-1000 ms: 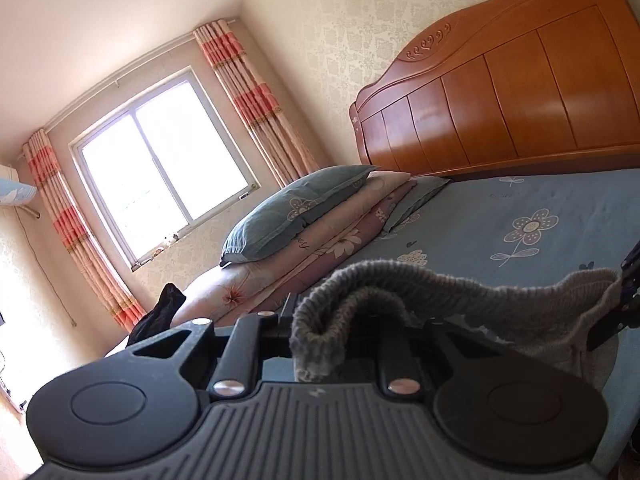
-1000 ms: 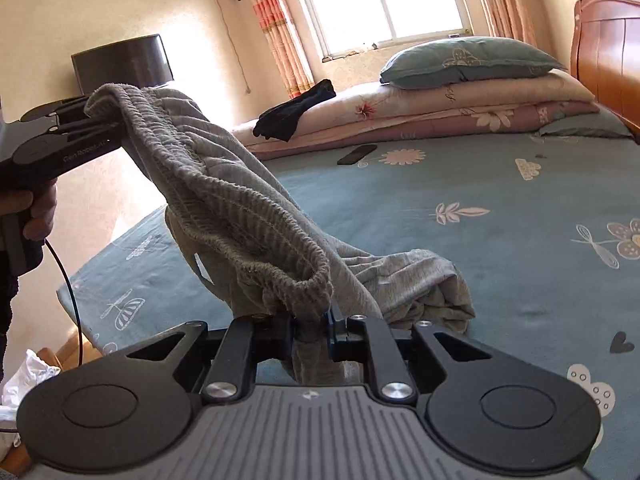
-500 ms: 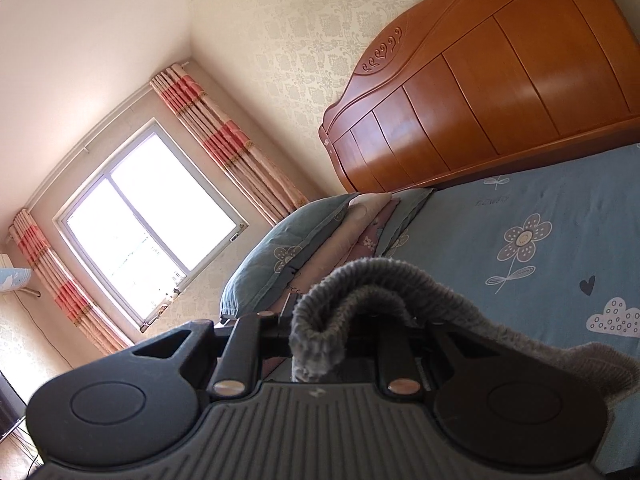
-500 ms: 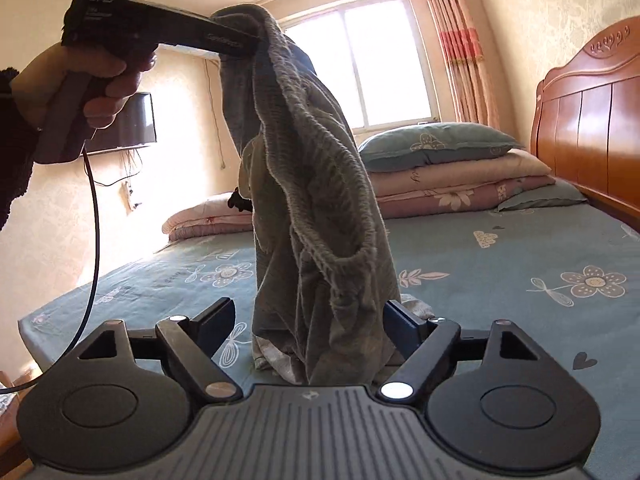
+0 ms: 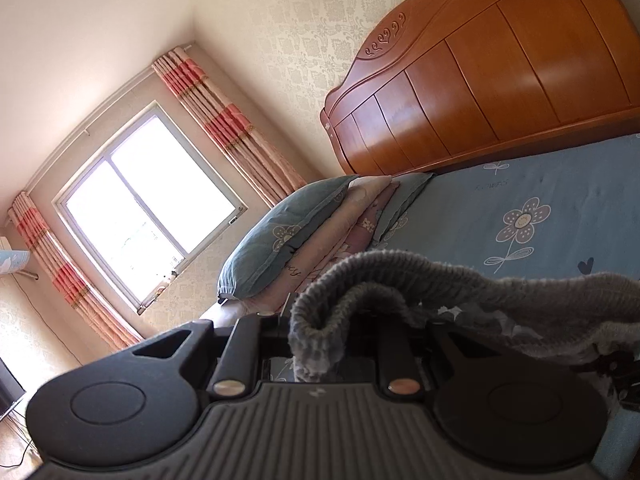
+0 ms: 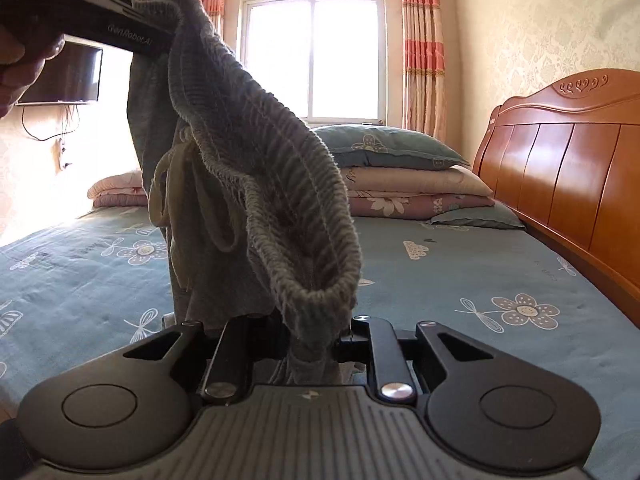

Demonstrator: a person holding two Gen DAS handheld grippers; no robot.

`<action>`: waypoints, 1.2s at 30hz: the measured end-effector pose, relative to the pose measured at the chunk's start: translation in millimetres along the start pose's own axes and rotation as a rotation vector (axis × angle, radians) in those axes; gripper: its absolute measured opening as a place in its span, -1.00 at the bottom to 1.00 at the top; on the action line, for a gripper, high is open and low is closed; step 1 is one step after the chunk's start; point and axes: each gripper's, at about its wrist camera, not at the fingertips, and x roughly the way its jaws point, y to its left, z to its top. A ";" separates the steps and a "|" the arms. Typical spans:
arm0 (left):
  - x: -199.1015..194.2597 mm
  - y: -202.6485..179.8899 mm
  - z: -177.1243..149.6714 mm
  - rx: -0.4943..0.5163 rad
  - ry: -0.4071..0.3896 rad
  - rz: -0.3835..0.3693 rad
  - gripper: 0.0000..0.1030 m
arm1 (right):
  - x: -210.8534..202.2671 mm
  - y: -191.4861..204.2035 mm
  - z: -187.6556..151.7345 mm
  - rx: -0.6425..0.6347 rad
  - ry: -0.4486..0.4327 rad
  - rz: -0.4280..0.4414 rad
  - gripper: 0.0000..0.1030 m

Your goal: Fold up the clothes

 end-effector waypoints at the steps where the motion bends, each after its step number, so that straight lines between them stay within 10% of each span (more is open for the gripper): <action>1: 3.1 2.8 -8.5 -0.019 0.017 -0.001 -0.61 | -0.7 -3.2 5.9 -0.006 0.006 0.011 -0.63; 19: -32.3 16.2 -167.6 -0.230 -0.117 -0.101 -0.53 | -19.3 22.8 134.7 -0.164 -0.028 0.057 -0.72; 25: -27.0 9.2 -195.3 -0.279 -0.126 -0.123 -0.17 | -22.5 44.1 150.2 -0.208 -0.025 0.077 -0.72; 28: -17.4 1.5 -204.3 -0.279 -0.099 -0.153 -0.22 | -22.0 50.2 150.7 -0.226 -0.006 0.073 -0.72; 31: -10.1 -0.2 -203.7 -0.277 -0.033 -0.185 -0.82 | -16.8 52.9 148.8 -0.249 0.044 0.085 -0.72; 36: -3.7 31.7 -202.0 -0.366 0.055 -0.282 -0.84 | -1.4 48.1 129.2 -0.284 0.192 0.130 -0.72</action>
